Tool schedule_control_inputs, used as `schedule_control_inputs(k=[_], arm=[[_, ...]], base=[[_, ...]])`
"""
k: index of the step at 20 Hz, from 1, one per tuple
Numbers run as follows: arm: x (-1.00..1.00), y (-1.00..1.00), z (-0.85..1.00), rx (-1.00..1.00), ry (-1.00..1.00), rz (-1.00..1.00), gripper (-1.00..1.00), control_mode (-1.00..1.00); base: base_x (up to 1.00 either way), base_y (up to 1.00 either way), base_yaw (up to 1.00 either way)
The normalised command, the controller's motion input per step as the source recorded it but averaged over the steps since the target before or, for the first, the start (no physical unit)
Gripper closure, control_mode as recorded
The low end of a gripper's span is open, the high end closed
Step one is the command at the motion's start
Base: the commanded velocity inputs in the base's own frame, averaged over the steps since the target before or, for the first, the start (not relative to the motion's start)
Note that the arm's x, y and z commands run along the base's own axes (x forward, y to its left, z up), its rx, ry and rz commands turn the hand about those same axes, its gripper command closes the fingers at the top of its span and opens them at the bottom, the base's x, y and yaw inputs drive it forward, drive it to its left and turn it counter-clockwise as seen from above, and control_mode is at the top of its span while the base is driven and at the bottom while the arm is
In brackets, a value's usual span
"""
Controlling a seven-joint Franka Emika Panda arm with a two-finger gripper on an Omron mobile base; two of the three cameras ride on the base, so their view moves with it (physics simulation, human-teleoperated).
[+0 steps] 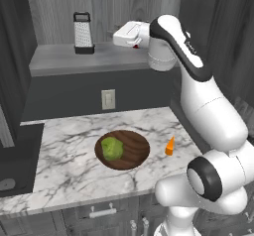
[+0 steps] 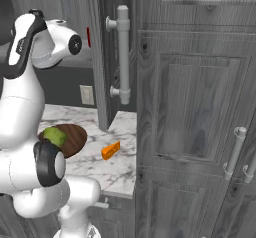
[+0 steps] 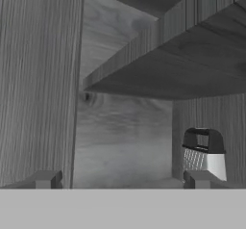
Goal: Pick the cheese from the fridge and the cheese grater from the cabinet and place them next to the salad bowl.
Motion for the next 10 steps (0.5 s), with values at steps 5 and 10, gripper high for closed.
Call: schedule_control_inputs(k=[5, 10], arm=[[0.27, 0.09, 0.0, -0.01, 0.0, 0.0, -1.0, -1.0], [0.2, 0.04, 0.0, -0.03, 0.0, -0.02, -1.0, -1.0]], base=[[0.0, 0.0, 0.0], [0.0, 0.0, 0.0]])
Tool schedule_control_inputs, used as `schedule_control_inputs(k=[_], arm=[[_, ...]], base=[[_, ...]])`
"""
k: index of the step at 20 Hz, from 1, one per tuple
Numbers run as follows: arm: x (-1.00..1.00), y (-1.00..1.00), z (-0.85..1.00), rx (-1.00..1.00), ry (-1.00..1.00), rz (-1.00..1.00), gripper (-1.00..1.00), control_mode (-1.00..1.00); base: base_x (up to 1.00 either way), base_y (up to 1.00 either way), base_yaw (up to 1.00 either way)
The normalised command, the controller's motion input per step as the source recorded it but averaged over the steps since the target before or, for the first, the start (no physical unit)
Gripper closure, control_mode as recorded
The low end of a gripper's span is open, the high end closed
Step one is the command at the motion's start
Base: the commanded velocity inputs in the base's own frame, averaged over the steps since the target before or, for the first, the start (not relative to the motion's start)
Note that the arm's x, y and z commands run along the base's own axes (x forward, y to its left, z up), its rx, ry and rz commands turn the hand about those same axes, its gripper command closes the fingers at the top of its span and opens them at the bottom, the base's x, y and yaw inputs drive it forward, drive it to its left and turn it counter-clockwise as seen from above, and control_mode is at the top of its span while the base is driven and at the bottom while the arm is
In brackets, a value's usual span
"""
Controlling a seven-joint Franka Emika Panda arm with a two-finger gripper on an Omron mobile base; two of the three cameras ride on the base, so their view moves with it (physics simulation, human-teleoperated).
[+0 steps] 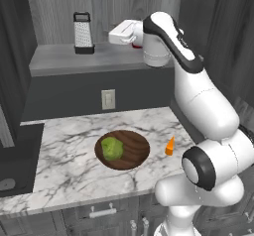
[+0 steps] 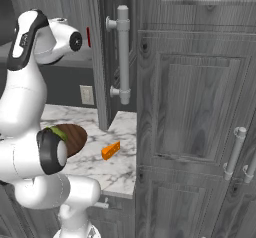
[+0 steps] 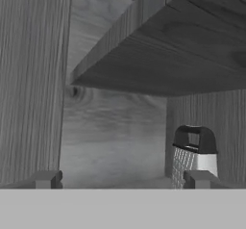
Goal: Pick the cheese from the fridge and the cheese grater from the cabinet and place them next to the salad bowl.
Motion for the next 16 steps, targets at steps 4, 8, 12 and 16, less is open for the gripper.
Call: schedule_control_inputs(k=[4, 8, 12, 16], arm=[[0.2, 0.08, -0.02, -0.05, 0.0, -0.06, -1.0, -1.0], [0.23, 0.1, 0.0, -0.04, 0.0, -0.07, -1.0, -1.0], [0.27, 0.05, 0.0, -0.02, 0.0, -0.08, -1.0, -1.0], [0.29, 0.0, 0.0, 0.0, 0.0, -0.09, -1.0, -1.0]], base=[[0.0, 0.0, 0.0], [0.0, 0.0, 0.0], [0.0, 0.0, 0.0], [0.0, 0.0, 0.0]])
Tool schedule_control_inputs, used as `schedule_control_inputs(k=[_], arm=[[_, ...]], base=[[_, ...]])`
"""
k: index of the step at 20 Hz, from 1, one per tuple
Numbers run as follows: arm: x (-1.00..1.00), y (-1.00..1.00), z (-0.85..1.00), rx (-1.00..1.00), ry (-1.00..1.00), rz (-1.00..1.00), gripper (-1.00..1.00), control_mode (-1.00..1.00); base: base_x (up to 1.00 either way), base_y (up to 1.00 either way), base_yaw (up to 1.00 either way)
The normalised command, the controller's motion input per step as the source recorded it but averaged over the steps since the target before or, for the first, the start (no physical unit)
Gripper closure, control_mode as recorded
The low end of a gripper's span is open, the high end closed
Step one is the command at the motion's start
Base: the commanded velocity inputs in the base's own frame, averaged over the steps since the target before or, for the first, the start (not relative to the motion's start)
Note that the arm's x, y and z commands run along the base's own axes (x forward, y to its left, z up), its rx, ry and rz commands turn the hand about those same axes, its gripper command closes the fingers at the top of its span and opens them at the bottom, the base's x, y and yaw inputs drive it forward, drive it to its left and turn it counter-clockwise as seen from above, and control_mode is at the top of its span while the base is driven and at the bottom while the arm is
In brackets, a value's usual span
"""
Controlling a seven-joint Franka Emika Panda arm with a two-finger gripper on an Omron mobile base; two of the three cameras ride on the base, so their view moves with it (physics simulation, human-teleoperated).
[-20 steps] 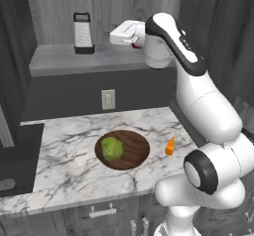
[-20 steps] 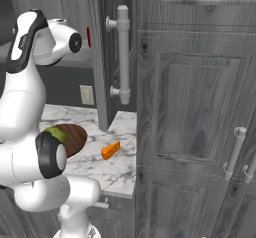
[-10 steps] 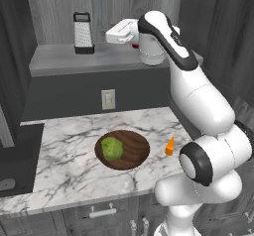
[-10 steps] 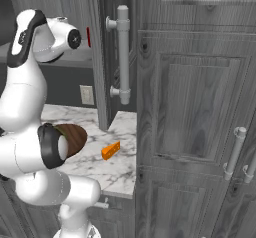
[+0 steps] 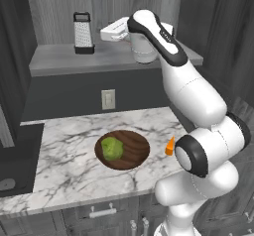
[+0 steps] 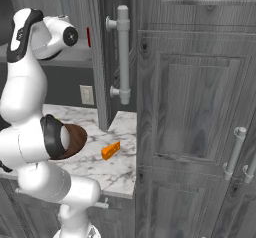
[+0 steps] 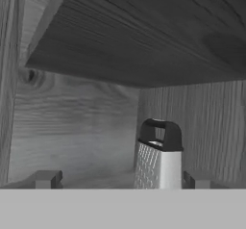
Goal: Pick the cheese from the fridge and the cheese grater from the cabinet and place them next to the salad bowl.
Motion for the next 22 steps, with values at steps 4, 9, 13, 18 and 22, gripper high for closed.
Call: schedule_control_inputs(k=[4, 9, 13, 18, 22], arm=[[0.26, 0.0, 0.0, 0.0, 0.0, -0.08, -1.0, -1.0], [0.27, 0.0, -0.02, 0.0, 0.0, -0.09, -1.0, -1.0], [0.11, 0.08, -0.06, 0.0, 0.01, -0.05, -1.0, -1.0], [0.0, 0.17, -0.01, 0.0, 0.04, 0.0, -1.0, -1.0], [0.0, 0.13, 0.0, 0.0, 0.07, 0.03, -1.0, -1.0]], base=[[0.0, 0.0, 0.0], [0.0, 0.0, 0.0], [0.0, 0.0, 0.0], [0.0, 0.0, 0.0], [0.0, 0.0, 0.0]])
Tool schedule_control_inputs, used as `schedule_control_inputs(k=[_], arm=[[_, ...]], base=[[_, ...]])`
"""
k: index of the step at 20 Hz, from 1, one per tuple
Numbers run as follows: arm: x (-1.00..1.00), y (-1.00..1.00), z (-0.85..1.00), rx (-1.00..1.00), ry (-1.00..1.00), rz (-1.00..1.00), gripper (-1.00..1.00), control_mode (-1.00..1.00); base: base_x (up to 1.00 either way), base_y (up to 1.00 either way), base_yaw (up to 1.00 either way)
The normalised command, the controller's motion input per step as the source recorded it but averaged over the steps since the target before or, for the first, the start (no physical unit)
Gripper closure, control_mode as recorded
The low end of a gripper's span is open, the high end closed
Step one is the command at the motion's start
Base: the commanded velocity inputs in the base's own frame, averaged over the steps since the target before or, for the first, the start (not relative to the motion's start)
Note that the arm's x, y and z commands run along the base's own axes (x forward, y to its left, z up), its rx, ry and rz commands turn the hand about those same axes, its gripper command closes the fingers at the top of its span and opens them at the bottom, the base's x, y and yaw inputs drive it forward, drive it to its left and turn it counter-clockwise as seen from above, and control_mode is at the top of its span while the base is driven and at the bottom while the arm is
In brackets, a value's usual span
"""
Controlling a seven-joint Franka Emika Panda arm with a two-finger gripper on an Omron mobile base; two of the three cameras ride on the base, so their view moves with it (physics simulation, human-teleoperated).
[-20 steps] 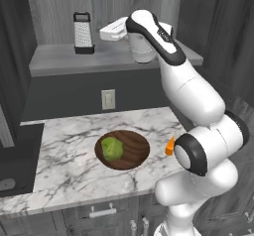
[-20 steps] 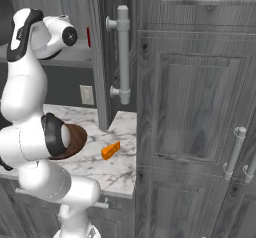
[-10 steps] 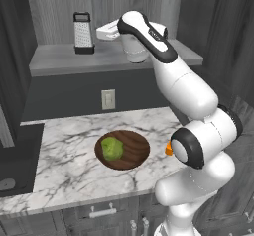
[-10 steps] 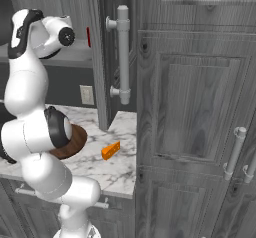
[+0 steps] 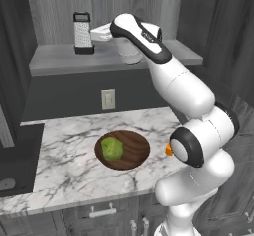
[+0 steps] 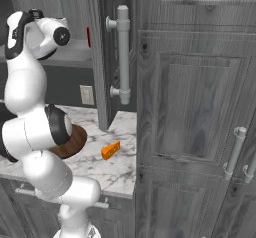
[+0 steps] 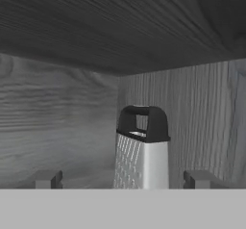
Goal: Pick the cheese from the fridge and the cheese grater from the cabinet and place them next to the salad bowl.
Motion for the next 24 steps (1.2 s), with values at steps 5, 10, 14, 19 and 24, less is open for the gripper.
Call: schedule_control_inputs(k=[5, 10, 14, 19, 24], arm=[[0.03, 0.09, -0.01, 0.0, 0.12, 0.06, -1.0, -1.0], [0.12, 0.04, 0.0, 0.0, 0.1, 0.05, -1.0, -1.0], [0.15, 0.01, 0.0, 0.0, 0.01, 0.01, -1.0, -1.0], [0.22, 0.0, 0.0, 0.0, 0.0, 0.0, -1.0, -1.0], [0.21, 0.0, -0.03, 0.0, -0.02, 0.0, -1.0, -1.0]], base=[[0.0, 0.0, 0.0], [0.0, 0.0, 0.0], [0.0, 0.0, 0.0], [0.0, 0.0, 0.0], [0.0, 0.0, 0.0]])
